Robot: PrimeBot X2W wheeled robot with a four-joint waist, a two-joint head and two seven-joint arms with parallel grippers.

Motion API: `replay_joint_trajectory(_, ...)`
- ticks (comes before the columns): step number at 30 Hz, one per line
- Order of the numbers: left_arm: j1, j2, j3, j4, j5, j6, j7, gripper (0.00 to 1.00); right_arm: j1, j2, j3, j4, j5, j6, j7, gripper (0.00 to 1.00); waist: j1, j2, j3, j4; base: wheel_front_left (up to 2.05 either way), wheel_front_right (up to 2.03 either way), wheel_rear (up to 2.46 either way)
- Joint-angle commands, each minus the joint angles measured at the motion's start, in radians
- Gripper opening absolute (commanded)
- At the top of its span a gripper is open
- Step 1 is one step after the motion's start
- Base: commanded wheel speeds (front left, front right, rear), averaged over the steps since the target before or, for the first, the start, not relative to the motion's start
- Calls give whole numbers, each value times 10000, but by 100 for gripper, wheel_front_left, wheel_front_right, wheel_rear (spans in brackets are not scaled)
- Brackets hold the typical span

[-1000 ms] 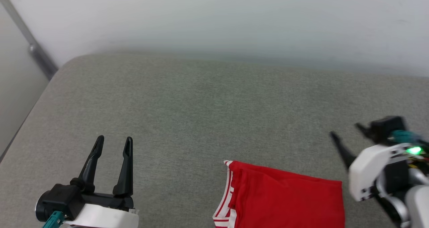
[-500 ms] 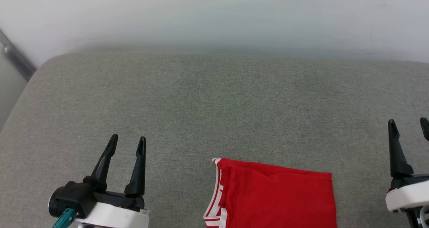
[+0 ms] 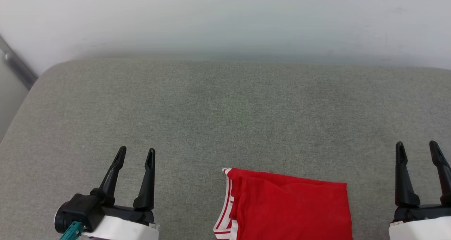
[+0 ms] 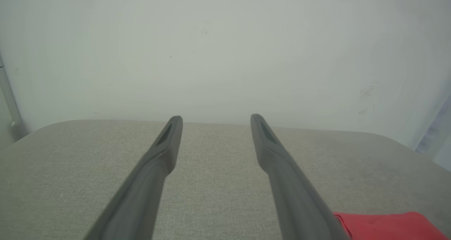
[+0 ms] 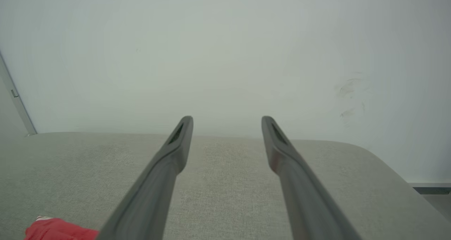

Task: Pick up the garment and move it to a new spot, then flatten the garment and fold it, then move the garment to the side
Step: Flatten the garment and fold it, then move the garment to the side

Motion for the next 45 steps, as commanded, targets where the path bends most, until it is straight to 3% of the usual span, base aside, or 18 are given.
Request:
replay_joint_trajectory(1,99,6,-22,28,37,-12,-20,100,81,52,69,-41,10,-5,39,100,0,0,-26,-4,0,0,0)
replay_joint_trajectory(14,-29,86,-90,117,-4,-12,-20,100,70,144,136,-24,139,-5,300,100,0,0,48,10,0,0,0)
replay_joint_trajectory(20,-77,152,-148,150,-19,-12,-20,100,-51,-209,327,-83,307,-5,1072,100,0,0,136,42,0,0,0)
replay_joint_trajectory(26,-147,209,-164,203,-90,-12,-20,100,15,-859,746,-158,615,-7,3410,100,0,0,263,152,0,0,0)
replay_joint_trajectory(29,-179,260,-166,270,-97,-12,-20,100,130,-1052,876,-263,1071,-5,5180,100,0,0,374,209,0,0,0)
replay_joint_trajectory(37,-463,239,-316,309,-88,-14,-19,100,591,-1020,794,-532,1825,-5,9498,100,0,0,808,549,0,0,0)
replay_joint_trajectory(45,-729,210,-437,398,-83,-12,-19,100,335,-622,720,-75,1886,-5,10658,100,0,0,1175,961,0,0,0)
